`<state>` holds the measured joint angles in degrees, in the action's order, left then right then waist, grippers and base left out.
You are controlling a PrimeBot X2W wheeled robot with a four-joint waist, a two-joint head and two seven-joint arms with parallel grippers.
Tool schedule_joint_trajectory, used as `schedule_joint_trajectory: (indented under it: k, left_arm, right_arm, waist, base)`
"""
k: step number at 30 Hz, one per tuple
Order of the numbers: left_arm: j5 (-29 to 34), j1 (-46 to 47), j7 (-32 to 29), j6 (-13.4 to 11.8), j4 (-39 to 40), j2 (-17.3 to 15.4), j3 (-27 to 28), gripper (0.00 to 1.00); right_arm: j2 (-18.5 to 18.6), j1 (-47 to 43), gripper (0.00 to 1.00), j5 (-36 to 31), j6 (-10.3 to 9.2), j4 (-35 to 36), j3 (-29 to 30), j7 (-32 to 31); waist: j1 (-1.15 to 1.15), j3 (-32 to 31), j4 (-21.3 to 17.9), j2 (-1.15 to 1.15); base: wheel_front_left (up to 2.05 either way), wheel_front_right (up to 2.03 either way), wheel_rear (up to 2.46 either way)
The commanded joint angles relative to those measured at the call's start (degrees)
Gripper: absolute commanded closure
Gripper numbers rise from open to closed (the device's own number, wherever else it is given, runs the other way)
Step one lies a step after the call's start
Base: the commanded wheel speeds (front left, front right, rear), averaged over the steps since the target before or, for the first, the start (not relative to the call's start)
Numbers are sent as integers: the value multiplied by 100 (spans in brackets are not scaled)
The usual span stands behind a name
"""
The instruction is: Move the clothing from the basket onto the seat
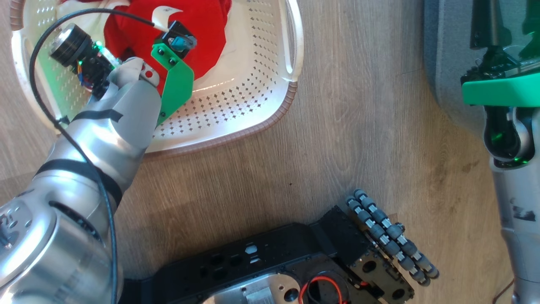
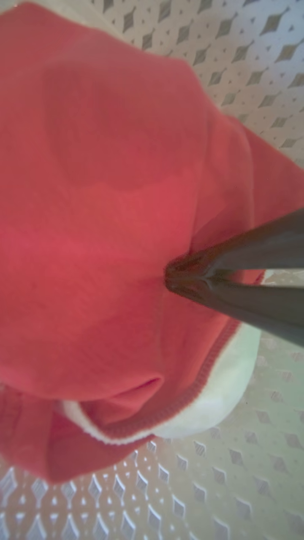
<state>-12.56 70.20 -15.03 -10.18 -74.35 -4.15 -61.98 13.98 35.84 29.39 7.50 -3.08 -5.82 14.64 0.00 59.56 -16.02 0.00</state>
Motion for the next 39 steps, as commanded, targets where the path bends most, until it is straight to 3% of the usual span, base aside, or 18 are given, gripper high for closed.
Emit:
schedule_joint_trajectory:
  k: [1,10,18,19,20,21,26,32,39]
  left_arm:
    - [-57,-176,69,24,44,-39,60,100]
    - [-372,-416,980,32,295,101,189,100]
    - [-990,-903,2274,-250,1213,125,407,100]
    - [-1070,-973,2488,-292,1339,125,417,82]
    - [-1149,-1052,2647,-317,1451,125,417,22]
    - [-1241,-1131,2783,-341,1573,125,441,0]
    - [-1476,-1515,2996,-514,2235,126,631,0]
    - [-1093,-2378,3001,-869,3548,-43,1490,0]
    - [-570,-3514,3002,-839,4718,-355,2482,0]
  right_arm:
    - [64,-197,0,42,-1,159,1,36]
    - [163,-140,0,-20,-1,68,106,36]
    - [357,-329,0,-120,-1,-91,88,36]
    - [386,-367,0,-128,-1,-117,86,36]
    - [414,-410,0,-141,-1,-144,79,36]
    - [440,-449,0,-147,-1,-171,71,36]
    - [545,-690,0,-195,-1,-325,66,36]
    - [547,-1090,0,-261,-1,-499,124,36]
    - [466,-1505,0,-343,-1,-712,115,36]
  waist:
    - [0,-1,15,0]
    - [0,-466,249,0]
    - [0,-1354,625,0]
    - [0,-1475,678,0]
    - [0,-1608,731,0]
    - [0,-1733,780,0]
    - [0,-2407,1018,0]
    - [0,-3243,1263,0]
    - [0,-4035,1427,0]
  base:
    - [0,0,0]
    - [0,0,0]
    - [0,0,0]
    - [0,0,0]
    - [0,0,0]
    - [0,0,0]
    - [0,0,0]
    - [0,0,0]
    - [0,0,0]
